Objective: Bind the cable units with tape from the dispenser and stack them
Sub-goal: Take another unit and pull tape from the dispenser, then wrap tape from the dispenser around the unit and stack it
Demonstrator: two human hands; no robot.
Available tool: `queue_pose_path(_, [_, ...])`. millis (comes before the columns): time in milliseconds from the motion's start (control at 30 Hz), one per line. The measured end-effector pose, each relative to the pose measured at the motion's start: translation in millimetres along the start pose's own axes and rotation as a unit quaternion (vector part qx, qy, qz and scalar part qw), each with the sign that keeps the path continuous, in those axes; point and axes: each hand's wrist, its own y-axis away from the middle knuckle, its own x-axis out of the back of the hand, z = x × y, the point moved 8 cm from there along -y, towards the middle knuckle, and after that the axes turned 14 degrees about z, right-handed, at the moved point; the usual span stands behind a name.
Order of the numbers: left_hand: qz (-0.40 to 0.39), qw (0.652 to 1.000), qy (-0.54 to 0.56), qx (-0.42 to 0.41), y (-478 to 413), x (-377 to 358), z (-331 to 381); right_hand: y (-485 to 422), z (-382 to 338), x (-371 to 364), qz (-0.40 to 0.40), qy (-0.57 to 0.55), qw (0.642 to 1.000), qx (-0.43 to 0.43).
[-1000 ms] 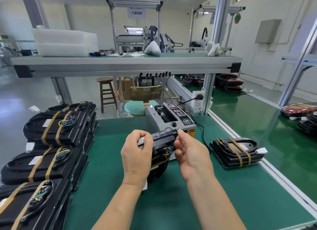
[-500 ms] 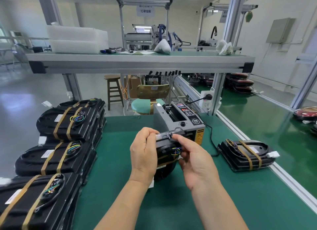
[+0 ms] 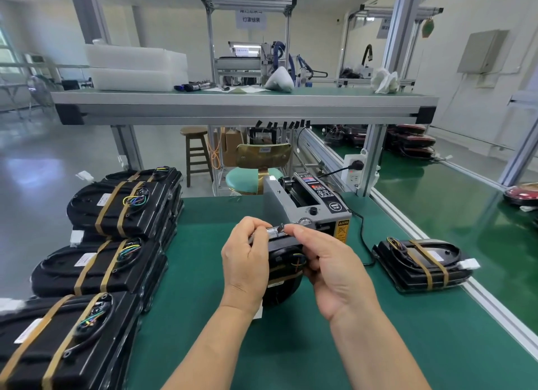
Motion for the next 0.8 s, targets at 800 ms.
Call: queue_pose_path(800, [-0.008,0.999,0.039,-0.010,-7,3,-8,-9,23,-1,-0.019,-0.003,0.997,-0.077])
